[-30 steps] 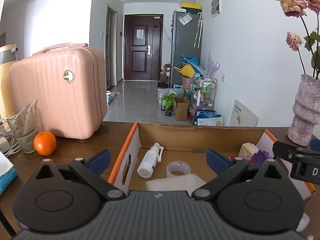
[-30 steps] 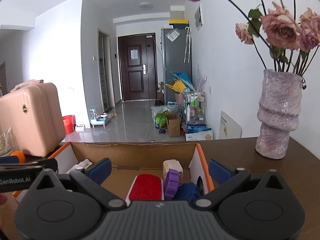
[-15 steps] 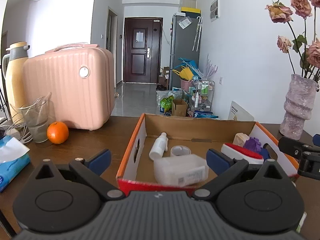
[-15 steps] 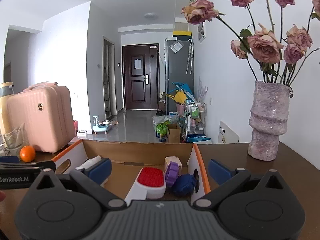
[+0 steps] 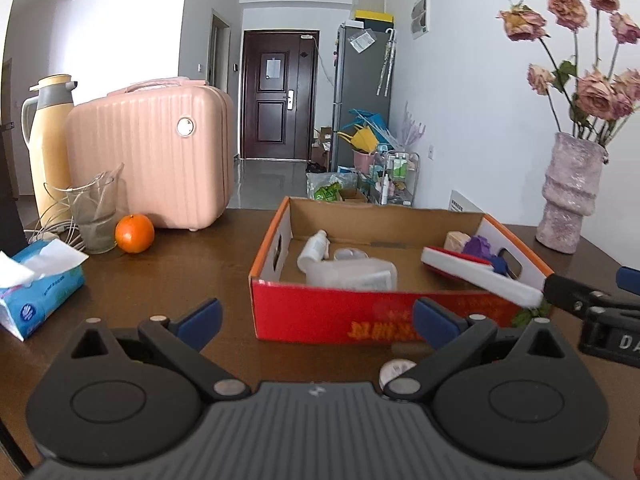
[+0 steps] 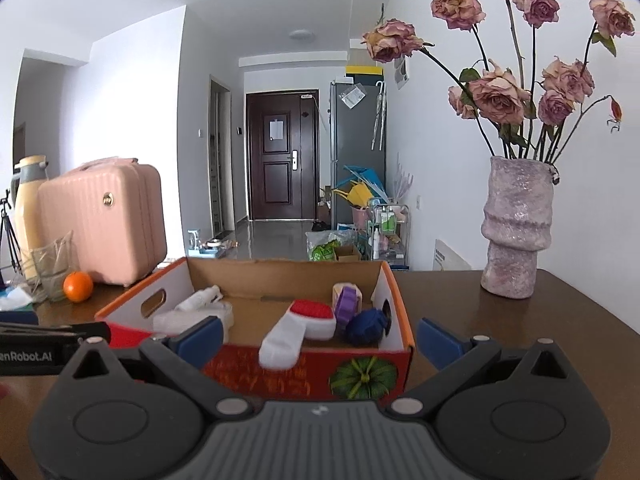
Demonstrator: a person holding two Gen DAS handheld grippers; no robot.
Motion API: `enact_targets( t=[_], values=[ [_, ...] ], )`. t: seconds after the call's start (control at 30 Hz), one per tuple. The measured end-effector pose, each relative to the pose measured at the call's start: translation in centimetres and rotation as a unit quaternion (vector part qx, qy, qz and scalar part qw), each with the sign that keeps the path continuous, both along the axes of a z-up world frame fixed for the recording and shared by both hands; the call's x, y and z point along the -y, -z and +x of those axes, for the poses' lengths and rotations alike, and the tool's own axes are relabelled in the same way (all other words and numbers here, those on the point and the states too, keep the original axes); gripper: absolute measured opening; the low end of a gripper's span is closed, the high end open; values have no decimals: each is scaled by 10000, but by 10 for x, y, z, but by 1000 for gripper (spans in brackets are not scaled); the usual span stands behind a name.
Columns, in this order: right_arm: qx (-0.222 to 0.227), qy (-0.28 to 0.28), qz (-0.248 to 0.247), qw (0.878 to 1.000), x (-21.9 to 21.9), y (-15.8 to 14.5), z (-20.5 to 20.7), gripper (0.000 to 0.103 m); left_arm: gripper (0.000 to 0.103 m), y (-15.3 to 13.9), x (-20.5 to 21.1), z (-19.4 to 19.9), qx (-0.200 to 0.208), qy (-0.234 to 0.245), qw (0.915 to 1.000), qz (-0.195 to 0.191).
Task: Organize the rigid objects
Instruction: 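Withdraw both tools from the box back over the table, then move the right tool to the green spray bottle and grasp it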
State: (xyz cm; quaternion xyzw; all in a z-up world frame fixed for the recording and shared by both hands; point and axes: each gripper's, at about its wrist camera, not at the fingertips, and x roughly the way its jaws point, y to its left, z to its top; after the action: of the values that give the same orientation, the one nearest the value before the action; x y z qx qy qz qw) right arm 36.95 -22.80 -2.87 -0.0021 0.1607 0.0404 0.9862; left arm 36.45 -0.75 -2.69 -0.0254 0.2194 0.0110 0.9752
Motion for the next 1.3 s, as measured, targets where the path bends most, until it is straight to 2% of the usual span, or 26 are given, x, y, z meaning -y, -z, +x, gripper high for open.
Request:
enact_targets(
  t=[0.4,0.73,1.13,1.3],
  values=[
    [-231,61,96,9997,5,17,-44,103,103,8,2,-44,-122,74,9999,-21],
    [-543,46,79,9985,2,30,-64,103,103,18,2,-63,-389,262,9989,55],
    [-785,87,57,9969,0,34,-65,103,103,19,2,-64,-522,353,9980,41],
    [-1073,108,158,9940,3,34,-55,103,103,19,0,-62,-576,301,9979,15]
  ],
)
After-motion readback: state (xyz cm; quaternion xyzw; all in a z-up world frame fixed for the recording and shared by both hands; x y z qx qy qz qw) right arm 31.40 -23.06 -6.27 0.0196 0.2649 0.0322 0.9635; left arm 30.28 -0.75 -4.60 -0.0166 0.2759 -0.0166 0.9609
